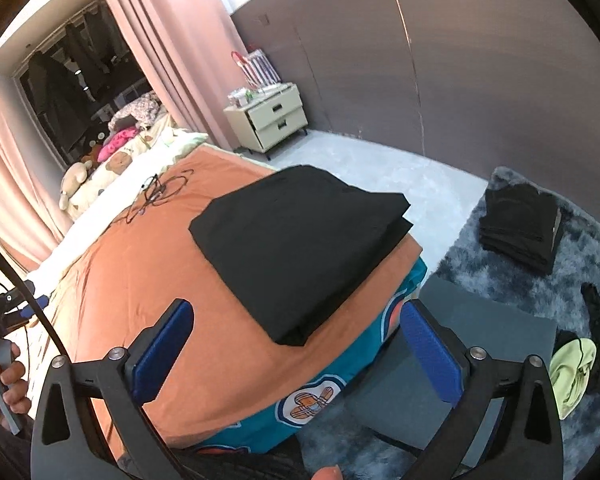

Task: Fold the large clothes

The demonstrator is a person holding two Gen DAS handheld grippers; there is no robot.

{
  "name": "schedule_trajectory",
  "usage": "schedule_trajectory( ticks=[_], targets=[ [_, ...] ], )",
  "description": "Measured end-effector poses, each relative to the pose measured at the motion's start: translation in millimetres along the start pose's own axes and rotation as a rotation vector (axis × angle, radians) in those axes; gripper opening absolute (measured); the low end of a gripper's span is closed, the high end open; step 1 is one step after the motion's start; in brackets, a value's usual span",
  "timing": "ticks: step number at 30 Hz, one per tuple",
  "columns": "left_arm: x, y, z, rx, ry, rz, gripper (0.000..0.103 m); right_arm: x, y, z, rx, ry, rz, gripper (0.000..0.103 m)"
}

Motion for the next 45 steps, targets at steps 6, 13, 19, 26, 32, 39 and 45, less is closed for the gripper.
schedule_trajectory(
  ticks=[6,13,19,26,32,39,45],
  targets=[
    [63,-31,2,-0.074,0.044,-0.074,0.102,28,-26,25,0.074,0.003,-0.075,0.103],
    [131,-72,8,-0.091,0.056,-0.154,0.102,45,-59,46,0.127,-0.003,-0.082,0.103],
    [176,-116,11,-0.099,0.094,-0.191,0.102,72,-86,62,0.16,-0.001,-0.117,0.103],
    [221,-173,17,-0.117,0.164,-0.279,0.102,96,-118,78,0.228,0.041,-0.179,0.103],
    [257,-212,29,-0.112,0.204,-0.351,0.102,109,-147,79,0.252,0.089,-0.203,0.103],
    [294,-258,53,-0.073,0.256,-0.414,0.102,124,-182,79,0.276,0.092,-0.226,0.103],
    [312,-292,68,-0.051,0.301,-0.458,0.102,134,-211,88,0.307,0.101,-0.237,0.103]
  ],
)
Point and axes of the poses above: each gripper's, at about its wrist camera, not at the fingertips, and x roughly against the way its jaws point, z to its left, y to its top, the point moved 3 cm from there along -x, roughly the way its jaws point, and after that the axes turned 12 degrees about x, right-handed, at the moved point
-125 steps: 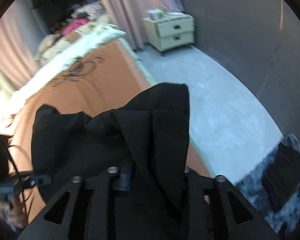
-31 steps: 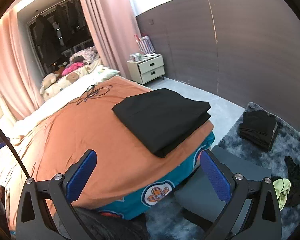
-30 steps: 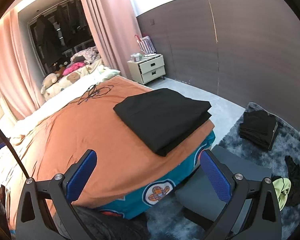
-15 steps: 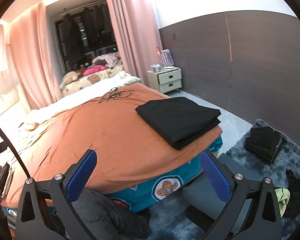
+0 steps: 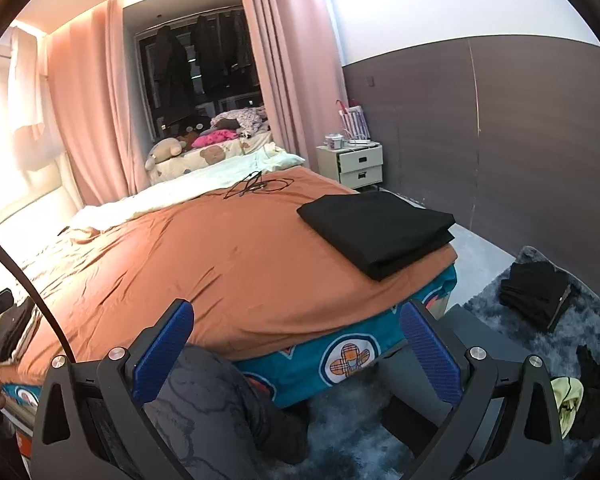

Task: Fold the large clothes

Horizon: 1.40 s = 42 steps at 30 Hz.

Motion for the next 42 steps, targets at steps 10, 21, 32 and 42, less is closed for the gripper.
schedule_trajectory(
  ticks=[10,21,32,42],
  targets=[
    [37,-46,15,0.03,0.039,-0.028,0.102,13,-27,29,0.036,0.009,0.002,0.103],
    [47,-70,31,0.058,0.109,-0.048,0.102,-1,-35,61,0.036,0.065,0.017,0.103],
    [43,-70,27,0.038,0.119,-0.043,0.103,-7,-28,63,0.025,0.087,0.016,0.103],
    [43,-63,31,0.054,0.121,-0.033,0.102,-12,-30,71,0.021,0.083,0.011,0.103]
  ],
)
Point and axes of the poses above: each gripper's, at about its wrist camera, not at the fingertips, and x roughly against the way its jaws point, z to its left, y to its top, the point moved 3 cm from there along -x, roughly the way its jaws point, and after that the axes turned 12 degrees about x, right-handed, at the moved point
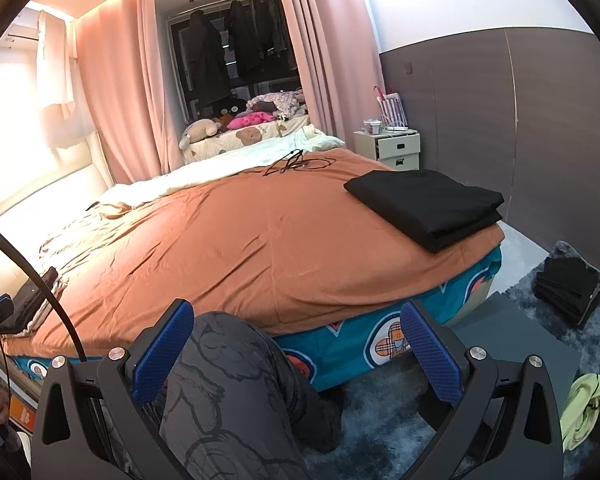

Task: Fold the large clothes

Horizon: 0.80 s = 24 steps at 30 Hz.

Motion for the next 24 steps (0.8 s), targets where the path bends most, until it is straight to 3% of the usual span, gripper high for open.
schedule_trajectory(
  ticks=[24],
  targets=[
    [6,12,-10,-0.03,0.008,-0.031,0.103,-4,10,7,0.005,0.004,0.007,0.103]
  ],
)
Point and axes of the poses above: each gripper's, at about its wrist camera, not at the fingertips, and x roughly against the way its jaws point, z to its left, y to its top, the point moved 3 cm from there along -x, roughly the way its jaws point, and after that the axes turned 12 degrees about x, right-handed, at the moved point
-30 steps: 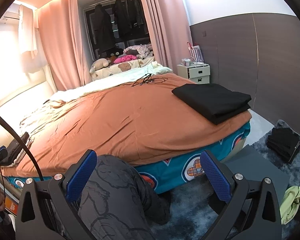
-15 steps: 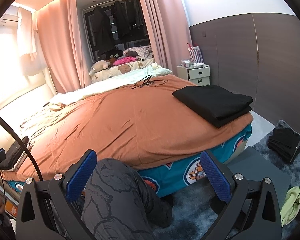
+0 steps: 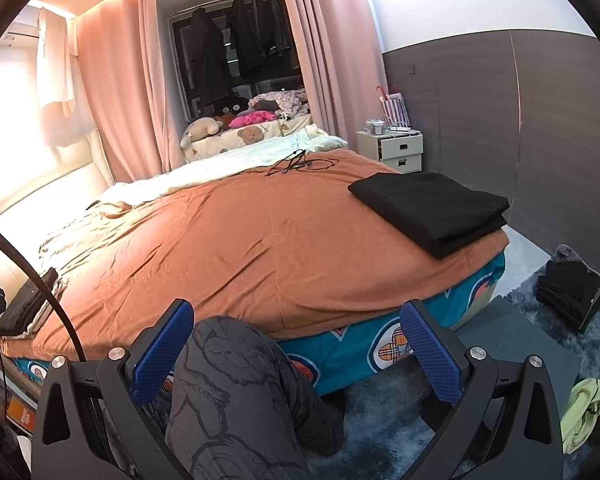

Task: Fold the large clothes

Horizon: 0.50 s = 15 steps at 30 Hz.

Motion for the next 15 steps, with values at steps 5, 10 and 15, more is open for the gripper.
schedule_trajectory(
  ticks=[5,10,15],
  targets=[
    [1.4,0.8,-0.4,-0.001,-0.001,-0.004,0.103,2.0,2.0,-1.9,-0.002,0.002,0.0,0.103],
    [5.7,0.0,-1.1,0.0,-0.001,-0.011,0.103,4.2,2.5,-2.1,0.003,0.004,-0.004,0.103],
    [9.7,1.3,-1.2,0.001,-0.002,-0.018,0.103,6.2,1.8,-3.3,0.003,0.008,-0.01,0.103]
  ],
)
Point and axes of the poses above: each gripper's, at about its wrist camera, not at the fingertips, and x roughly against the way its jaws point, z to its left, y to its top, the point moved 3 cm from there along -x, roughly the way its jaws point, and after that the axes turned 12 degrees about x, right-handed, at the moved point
